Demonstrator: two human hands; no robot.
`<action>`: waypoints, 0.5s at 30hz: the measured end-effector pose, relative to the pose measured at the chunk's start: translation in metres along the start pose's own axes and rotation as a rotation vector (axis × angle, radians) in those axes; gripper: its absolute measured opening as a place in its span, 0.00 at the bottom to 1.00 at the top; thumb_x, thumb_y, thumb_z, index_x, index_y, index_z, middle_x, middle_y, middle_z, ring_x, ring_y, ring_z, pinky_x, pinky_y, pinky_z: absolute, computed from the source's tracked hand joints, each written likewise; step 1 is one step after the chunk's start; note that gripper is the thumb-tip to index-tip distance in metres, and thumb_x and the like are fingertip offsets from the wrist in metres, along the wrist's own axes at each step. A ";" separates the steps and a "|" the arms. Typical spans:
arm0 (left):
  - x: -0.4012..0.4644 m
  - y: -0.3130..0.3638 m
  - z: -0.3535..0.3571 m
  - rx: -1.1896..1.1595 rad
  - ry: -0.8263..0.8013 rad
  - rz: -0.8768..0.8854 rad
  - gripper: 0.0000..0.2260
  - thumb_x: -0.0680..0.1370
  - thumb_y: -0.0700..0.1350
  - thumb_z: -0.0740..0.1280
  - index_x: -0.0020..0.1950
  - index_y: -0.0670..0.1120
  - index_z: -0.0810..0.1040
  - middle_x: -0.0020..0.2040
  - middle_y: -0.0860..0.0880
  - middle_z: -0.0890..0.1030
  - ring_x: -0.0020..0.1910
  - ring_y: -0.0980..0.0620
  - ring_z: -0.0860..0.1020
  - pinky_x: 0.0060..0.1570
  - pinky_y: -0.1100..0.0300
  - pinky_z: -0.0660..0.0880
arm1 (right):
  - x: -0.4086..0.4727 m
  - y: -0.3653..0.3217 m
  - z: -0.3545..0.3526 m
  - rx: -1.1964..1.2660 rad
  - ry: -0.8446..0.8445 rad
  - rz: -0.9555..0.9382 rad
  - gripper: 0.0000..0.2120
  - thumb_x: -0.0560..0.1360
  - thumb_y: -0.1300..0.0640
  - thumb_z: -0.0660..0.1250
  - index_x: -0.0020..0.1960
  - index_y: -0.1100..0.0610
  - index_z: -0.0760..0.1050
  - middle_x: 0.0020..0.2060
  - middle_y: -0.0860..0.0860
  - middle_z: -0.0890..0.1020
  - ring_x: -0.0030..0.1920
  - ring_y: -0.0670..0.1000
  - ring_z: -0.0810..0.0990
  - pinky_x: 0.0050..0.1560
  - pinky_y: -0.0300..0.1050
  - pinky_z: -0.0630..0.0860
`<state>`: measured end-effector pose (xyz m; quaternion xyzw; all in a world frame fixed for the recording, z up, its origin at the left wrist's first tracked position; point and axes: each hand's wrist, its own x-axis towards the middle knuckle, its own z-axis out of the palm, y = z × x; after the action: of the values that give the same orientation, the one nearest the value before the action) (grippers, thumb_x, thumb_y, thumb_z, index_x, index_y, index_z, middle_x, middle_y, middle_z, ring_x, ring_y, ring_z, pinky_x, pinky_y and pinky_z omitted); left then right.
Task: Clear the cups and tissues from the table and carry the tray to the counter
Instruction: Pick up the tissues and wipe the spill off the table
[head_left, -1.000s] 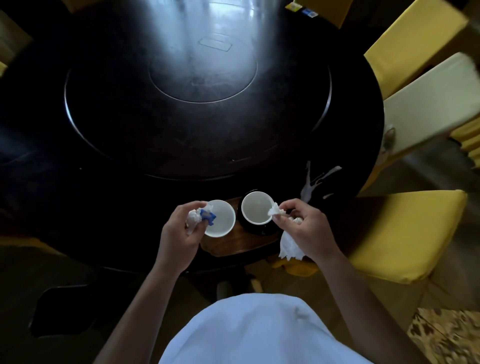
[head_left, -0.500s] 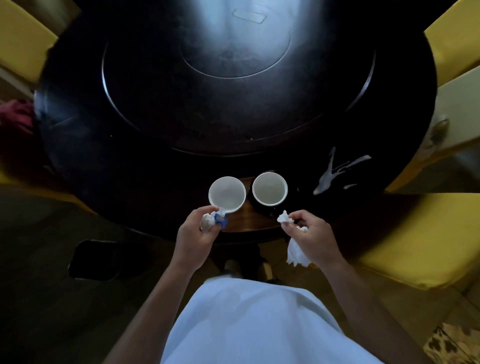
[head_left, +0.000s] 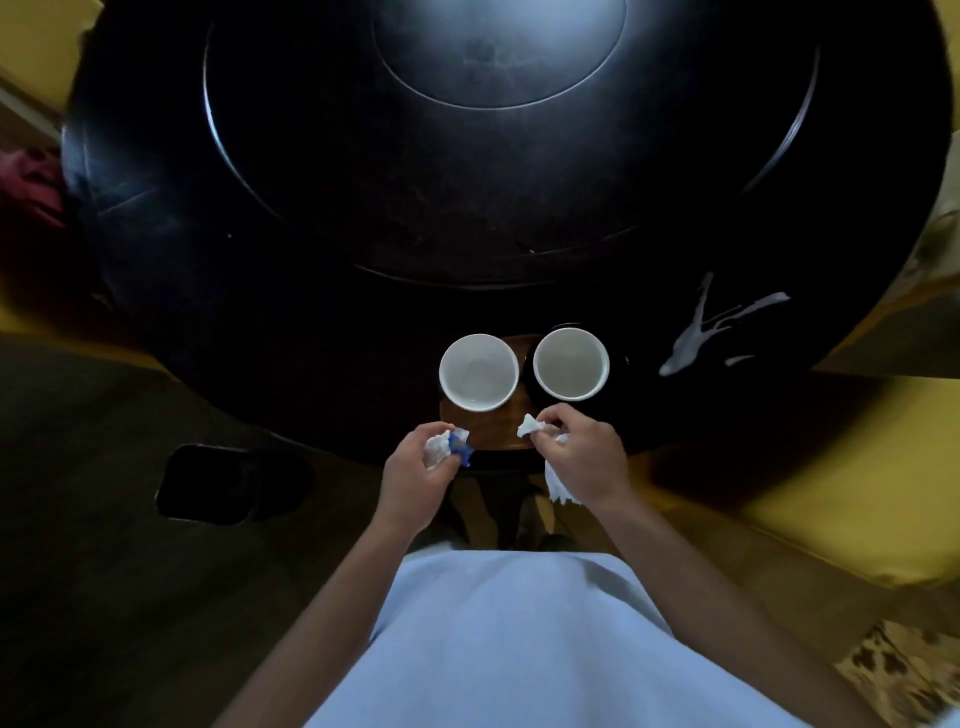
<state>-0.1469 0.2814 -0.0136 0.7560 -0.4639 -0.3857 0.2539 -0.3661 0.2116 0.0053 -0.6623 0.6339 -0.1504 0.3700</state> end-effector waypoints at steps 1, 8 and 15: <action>0.003 -0.001 -0.001 -0.002 -0.023 -0.003 0.17 0.78 0.44 0.73 0.66 0.53 0.77 0.55 0.56 0.79 0.52 0.59 0.79 0.49 0.67 0.77 | 0.003 -0.003 0.007 -0.026 -0.003 0.003 0.07 0.76 0.48 0.69 0.52 0.49 0.80 0.38 0.46 0.83 0.38 0.48 0.81 0.31 0.39 0.73; 0.029 -0.017 -0.016 0.031 -0.105 -0.023 0.17 0.78 0.43 0.74 0.66 0.53 0.77 0.54 0.55 0.79 0.51 0.59 0.79 0.47 0.68 0.76 | 0.024 -0.021 0.048 -0.149 -0.073 0.087 0.09 0.76 0.51 0.68 0.56 0.50 0.80 0.41 0.50 0.85 0.43 0.55 0.83 0.36 0.43 0.69; 0.040 -0.026 -0.020 0.036 -0.198 -0.043 0.16 0.78 0.42 0.73 0.65 0.50 0.78 0.54 0.52 0.80 0.51 0.56 0.79 0.49 0.64 0.77 | 0.030 -0.016 0.057 -0.150 -0.053 0.180 0.11 0.75 0.54 0.66 0.58 0.49 0.78 0.42 0.53 0.84 0.44 0.59 0.82 0.38 0.46 0.72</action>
<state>-0.1066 0.2579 -0.0353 0.7283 -0.4774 -0.4555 0.1847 -0.3118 0.1990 -0.0313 -0.6322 0.6903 -0.0513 0.3482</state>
